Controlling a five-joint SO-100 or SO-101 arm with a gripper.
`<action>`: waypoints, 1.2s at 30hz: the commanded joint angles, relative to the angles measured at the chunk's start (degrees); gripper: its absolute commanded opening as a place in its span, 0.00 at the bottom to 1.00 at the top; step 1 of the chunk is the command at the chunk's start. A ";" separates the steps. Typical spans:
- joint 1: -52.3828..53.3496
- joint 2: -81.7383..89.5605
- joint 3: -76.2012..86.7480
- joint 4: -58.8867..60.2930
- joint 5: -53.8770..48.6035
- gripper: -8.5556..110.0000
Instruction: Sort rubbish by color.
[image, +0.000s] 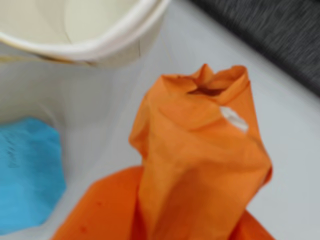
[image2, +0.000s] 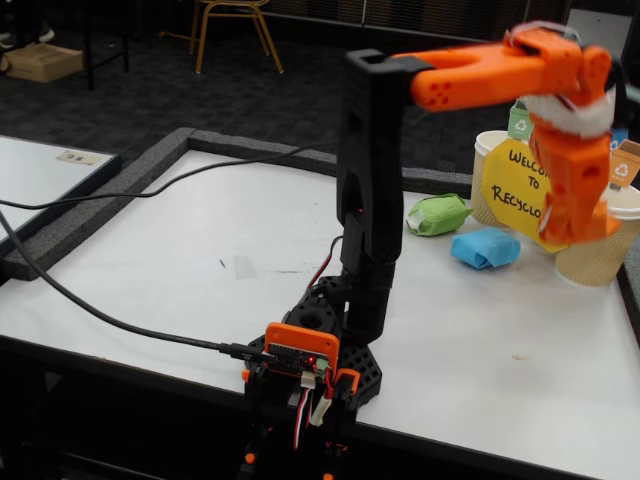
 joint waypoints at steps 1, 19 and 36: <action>0.70 14.59 -8.26 0.00 -0.88 0.07; -3.16 11.87 -7.65 -26.28 -5.80 0.07; -5.10 -5.54 -7.56 -39.55 -14.50 0.09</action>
